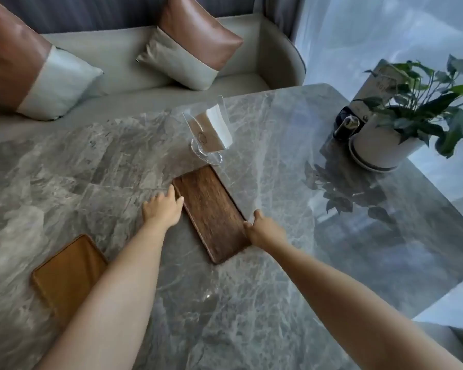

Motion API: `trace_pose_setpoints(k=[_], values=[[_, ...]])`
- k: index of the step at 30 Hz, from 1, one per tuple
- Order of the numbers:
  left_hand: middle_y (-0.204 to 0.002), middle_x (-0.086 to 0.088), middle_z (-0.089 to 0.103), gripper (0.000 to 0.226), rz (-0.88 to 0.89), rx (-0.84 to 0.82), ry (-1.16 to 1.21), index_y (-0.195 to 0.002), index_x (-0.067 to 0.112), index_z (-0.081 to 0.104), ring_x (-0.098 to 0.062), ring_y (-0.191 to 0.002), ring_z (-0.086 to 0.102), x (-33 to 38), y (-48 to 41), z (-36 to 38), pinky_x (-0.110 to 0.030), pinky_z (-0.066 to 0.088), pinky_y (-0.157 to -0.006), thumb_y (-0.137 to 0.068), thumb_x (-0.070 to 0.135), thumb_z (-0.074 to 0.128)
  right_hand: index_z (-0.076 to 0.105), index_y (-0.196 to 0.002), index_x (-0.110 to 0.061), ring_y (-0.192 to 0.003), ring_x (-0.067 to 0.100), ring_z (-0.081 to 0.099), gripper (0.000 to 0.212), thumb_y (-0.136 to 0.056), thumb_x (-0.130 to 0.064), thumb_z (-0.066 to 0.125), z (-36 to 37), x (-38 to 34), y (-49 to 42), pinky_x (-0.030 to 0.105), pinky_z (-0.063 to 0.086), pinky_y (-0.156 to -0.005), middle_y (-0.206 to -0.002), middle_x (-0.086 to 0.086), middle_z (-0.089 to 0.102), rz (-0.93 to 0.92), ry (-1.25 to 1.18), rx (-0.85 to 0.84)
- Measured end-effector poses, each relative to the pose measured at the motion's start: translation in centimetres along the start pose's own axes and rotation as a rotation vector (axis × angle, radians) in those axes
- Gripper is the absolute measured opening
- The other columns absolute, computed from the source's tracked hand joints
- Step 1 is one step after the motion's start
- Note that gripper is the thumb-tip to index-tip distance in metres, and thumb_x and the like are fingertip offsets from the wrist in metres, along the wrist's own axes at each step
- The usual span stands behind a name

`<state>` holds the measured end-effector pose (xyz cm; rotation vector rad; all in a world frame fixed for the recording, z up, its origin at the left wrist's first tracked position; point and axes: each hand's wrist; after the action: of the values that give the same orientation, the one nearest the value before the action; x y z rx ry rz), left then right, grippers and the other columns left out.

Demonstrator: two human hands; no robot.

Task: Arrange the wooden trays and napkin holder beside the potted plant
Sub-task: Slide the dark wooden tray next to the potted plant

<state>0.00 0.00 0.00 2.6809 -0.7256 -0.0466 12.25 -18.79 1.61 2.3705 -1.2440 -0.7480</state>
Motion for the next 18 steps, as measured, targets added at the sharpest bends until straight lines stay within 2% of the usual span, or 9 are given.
trace_pose_setpoints(k=[5,11,18], values=[[-0.139,-0.024,0.045,0.049,-0.025,0.025,0.02,-0.137,0.008,0.034,-0.039,-0.127,0.045,0.0,-3.4,-0.4,-0.045,0.035,-0.103,-0.098,0.037,0.029,0.041,-0.118,-0.007,-0.097,0.034,0.059,0.039,-0.095,-0.037,0.032,0.7,0.3,-1.2,0.038,0.045,-0.072,-0.109,0.017,0.061,0.068,-0.095,0.01],[-0.14,-0.025,0.043,0.05,0.001,-0.007,0.013,-0.135,0.002,0.037,-0.041,-0.128,0.043,1.3,-5.7,-0.5,-0.046,0.035,-0.103,-0.099,0.036,0.028,0.048,-0.107,-0.007,-0.092,0.031,0.059,0.035,-0.095,-0.037,0.036,1.3,0.7,-1.9,0.035,0.041,-0.067,-0.102,0.014,0.062,0.084,-0.105,0.036],[-0.137,-0.028,0.047,0.054,-0.036,-0.015,0.06,-0.136,-0.006,0.033,-0.042,-0.127,0.044,2.2,-5.9,0.0,-0.045,0.038,-0.102,-0.098,0.033,0.033,0.05,-0.082,-0.009,-0.079,0.028,0.058,0.033,-0.096,-0.036,0.036,1.7,1.1,-1.7,0.033,0.04,-0.063,-0.079,0.008,0.056,0.048,-0.109,0.042]])
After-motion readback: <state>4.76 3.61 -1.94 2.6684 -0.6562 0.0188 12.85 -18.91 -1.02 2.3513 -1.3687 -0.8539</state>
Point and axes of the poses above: each hand's wrist, its own y-axis away from the middle knuckle, its own z-axis out of the palm, x = y × z
